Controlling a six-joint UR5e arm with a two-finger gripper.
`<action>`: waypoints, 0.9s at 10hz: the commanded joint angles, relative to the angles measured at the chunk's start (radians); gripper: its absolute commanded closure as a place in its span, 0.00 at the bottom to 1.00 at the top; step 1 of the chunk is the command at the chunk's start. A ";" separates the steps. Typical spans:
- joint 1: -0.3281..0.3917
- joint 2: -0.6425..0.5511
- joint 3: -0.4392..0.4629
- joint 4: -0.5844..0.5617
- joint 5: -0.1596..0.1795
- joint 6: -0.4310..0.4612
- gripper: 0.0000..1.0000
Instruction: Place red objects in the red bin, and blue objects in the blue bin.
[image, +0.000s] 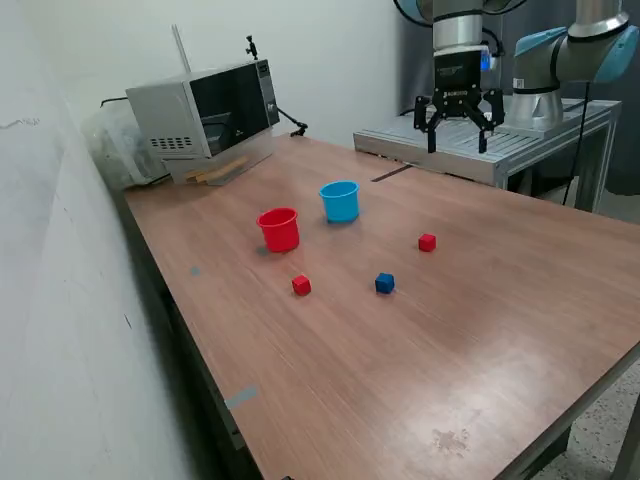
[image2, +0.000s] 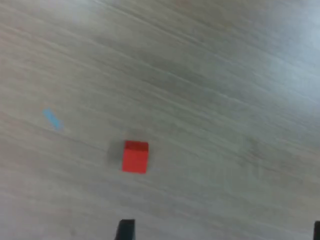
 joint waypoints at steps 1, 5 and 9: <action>0.005 0.184 -0.048 -0.085 -0.002 0.067 0.00; 0.008 0.335 -0.116 -0.130 -0.010 0.068 0.00; -0.007 0.364 -0.117 -0.163 -0.008 0.068 0.00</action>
